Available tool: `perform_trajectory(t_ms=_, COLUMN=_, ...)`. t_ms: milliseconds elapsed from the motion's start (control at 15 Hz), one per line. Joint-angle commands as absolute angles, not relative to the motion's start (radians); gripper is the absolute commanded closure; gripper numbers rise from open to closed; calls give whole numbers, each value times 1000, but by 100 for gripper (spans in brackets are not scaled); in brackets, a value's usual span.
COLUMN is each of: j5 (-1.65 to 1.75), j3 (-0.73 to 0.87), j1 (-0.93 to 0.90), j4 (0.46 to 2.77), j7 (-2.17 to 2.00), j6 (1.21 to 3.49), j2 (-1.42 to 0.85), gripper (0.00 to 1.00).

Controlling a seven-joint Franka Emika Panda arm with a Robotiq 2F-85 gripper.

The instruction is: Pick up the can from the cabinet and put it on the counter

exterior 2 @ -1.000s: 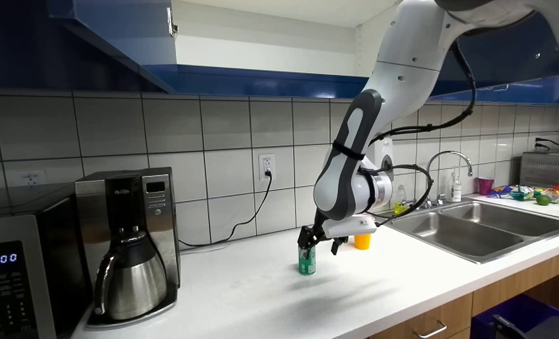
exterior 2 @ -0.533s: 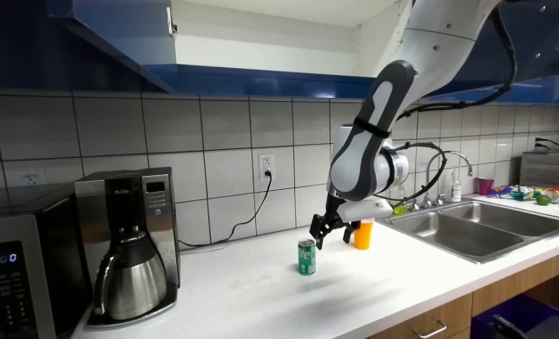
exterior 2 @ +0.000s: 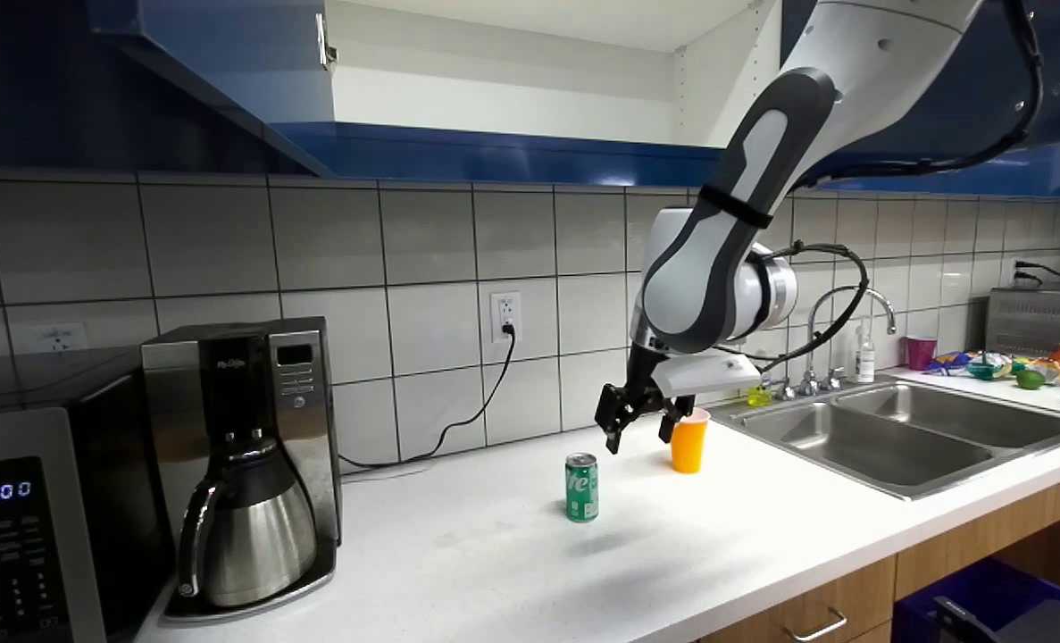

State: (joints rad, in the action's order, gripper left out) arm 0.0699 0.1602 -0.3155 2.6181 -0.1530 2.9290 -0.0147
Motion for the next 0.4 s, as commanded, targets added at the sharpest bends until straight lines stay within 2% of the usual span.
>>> perform_trajectory(t_ms=0, j5=70, j3=73, j1=-227, j4=2620, j7=-150, j6=2927, j2=-9, gripper=0)
perform_trajectory(t_ms=333, j5=70, j3=75, j1=-226, j4=2626, j7=-149, j6=2927, j2=-4, gripper=0)
